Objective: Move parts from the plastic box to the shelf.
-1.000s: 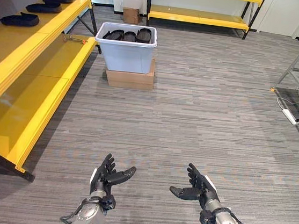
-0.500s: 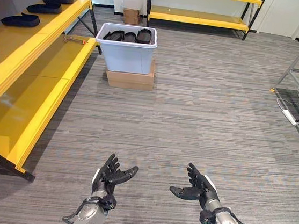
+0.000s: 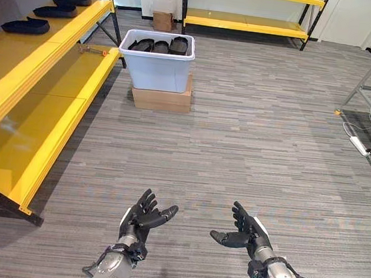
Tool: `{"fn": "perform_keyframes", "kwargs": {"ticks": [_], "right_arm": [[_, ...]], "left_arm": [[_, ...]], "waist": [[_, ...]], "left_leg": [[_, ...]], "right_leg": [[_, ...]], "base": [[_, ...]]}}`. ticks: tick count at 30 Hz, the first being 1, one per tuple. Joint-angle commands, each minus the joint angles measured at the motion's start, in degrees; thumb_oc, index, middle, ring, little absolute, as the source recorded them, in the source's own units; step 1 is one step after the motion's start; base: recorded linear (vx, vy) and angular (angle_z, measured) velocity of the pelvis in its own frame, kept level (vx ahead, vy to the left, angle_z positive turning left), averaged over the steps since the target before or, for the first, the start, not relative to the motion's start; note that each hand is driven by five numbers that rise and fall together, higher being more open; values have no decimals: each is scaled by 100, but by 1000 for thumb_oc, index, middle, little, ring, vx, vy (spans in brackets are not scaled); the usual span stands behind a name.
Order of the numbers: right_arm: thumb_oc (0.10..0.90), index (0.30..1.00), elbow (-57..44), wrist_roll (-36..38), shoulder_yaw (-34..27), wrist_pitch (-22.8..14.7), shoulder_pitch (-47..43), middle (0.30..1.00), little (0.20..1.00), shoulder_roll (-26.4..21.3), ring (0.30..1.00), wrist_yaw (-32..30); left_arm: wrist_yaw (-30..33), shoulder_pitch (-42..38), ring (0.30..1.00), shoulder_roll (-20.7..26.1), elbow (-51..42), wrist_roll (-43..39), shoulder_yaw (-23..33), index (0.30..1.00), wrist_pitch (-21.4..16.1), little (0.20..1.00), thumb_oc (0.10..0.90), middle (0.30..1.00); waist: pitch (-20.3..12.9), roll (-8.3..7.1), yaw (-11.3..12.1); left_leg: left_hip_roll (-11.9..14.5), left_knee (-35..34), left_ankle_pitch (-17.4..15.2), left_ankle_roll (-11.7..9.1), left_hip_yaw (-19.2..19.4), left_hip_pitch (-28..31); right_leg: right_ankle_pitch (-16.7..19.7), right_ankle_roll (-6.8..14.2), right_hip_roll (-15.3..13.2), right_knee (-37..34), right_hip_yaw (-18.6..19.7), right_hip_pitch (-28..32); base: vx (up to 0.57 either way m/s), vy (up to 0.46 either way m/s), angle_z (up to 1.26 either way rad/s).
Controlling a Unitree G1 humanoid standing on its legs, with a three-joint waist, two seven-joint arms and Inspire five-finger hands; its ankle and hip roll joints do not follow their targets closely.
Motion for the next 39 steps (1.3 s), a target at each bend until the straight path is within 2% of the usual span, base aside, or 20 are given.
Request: {"fn": "perform_keyframes", "kwargs": {"ticks": [1, 4, 14, 19, 23, 27, 29, 30, 32, 34, 39], "right_arm": [[900, 1000, -612, -58, -85, -523, -565, 1000, 1000, -146, 1000, 30], [900, 1000, -629, -108, -98, -534, -559, 1000, 1000, -138, 1000, 37], [900, 1000, -664, -127, -87, -551, -565, 1000, 1000, -139, 1000, 74], [900, 1000, -688, -49, -117, -593, -567, 1000, 1000, -131, 1000, 49], [900, 1000, -647, -79, -72, -643, -587, 1000, 1000, -105, 1000, 59], [900, 1000, -669, -138, -73, -621, -584, 1000, 1000, -92, 1000, 121], [900, 1000, -696, -133, -61, -574, -569, 1000, 1000, -95, 1000, 135], [900, 1000, -699, -6, -59, -499, -559, 1000, 1000, -96, 1000, 181], [900, 1000, -663, 359, -56, -343, -569, 1000, 1000, -71, 1000, 278], [900, 1000, -599, 337, -105, -444, -572, 1000, 1000, -39, 1000, 311], [900, 1000, -606, 207, -106, -611, -627, 1000, 1000, -23, 1000, 202]], "left_arm": [[-244, -464, 1000, 92, -463, -1, 69, 1000, -312, 1000, 900, 1000], [-48, -456, 1000, 109, -455, 161, 79, 1000, -210, 1000, 900, 1000], [87, -490, 1000, 92, -420, 209, 101, 1000, -223, 1000, 900, 1000], [105, -535, 1000, 151, -398, 574, 94, 1000, -242, 1000, 900, 1000], [42, -596, 1000, 168, -278, 539, 36, 1000, 60, 1000, 900, 1000], [-44, -614, 1000, 156, -263, 639, -26, 1000, 84, 1000, 900, 1000], [-163, -617, 1000, 161, -258, 576, -38, 1000, -62, 1000, 900, 1000], [-225, -617, 1000, 172, -284, 553, -34, 1000, -201, 1000, 900, 1000], [-277, -630, 1000, 207, -326, 698, -52, 1000, -231, 1000, 900, 1000], [-516, -654, 1000, 245, -275, 514, -71, 1000, -261, 1000, 900, 1000], [-610, -697, 1000, 326, -330, 658, -134, 1000, -346, 1000, 900, 1000]], "waist": [[-236, -124, 3], [-235, -127, 8], [-227, -142, 16], [-213, -156, 14], [-193, -154, 17], [-214, -151, 12], [-225, -146, 5], [-227, -139, 1], [-212, -140, 4], [-158, -150, 1], [-48, -144, 20]], "left_leg": [[259, -19, -514, -166, 92, 267], [238, -19, -525, -148, 76, 268], [203, -19, -542, -112, 66, 272], [163, -19, -559, -63, 44, 273], [145, -19, -574, -37, 44, 284], [130, -19, -585, -25, 47, 285], [120, -19, -583, -15, 49, 281], [114, -19, -580, -3, 47, 275], [103, -19, -565, 26, 47, 259], [90, -19, -561, 78, 38, 252], [77, -17, -551, 182, 20, 238]], "right_leg": [[7, 375, -275, -1, 37, 35], [14, 385, -280, -1, 54, 31], [29, 406, -309, -1, 71, 40], [41, 434, -333, 39, 103, 18], [52, 453, -350, 65, 121, 3], [44, 462, -350, 69, 130, 5], [29, 464, -352, 104, 138, -8], [10, 463, -354, 149, 148, -29], [-33, 459, -359, 276, 173, -83], [-90, 471, -364, 471, 199, -168], [-156, 508, -370, 826, 224, -336]], "base": [[16, 32, 0], [5, 12, 0], [2, 25, 0], [0, 44, 1], [8, 33, 2], [13, 32, 0], [17, 67, 0], [-4, 80, 0], [-12, 78, 0], [-34, 76, 1], [-47, 68, 0]]}}
